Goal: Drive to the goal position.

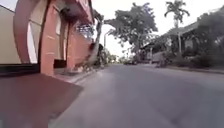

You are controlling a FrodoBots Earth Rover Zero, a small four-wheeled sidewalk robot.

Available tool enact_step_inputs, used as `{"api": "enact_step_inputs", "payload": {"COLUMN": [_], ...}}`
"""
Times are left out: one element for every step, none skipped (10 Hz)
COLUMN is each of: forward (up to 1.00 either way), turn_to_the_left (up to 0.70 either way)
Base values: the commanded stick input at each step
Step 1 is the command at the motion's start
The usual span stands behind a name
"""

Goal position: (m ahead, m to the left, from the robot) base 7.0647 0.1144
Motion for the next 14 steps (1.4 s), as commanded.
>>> {"api": "enact_step_inputs", "payload": {"forward": [1.0, 1.0, 1.0, 1.0, 1.0, 1.0, 1.0, 1.0, 1.0, 1.0, 1.0, 1.0, 1.0, 1.0], "turn_to_the_left": [0.0, 0.0, 0.0, 0.0, 0.0, 0.0, 0.0, 0.0, 0.0, 0.0, 0.0, 0.0, 0.0, 0.0]}}
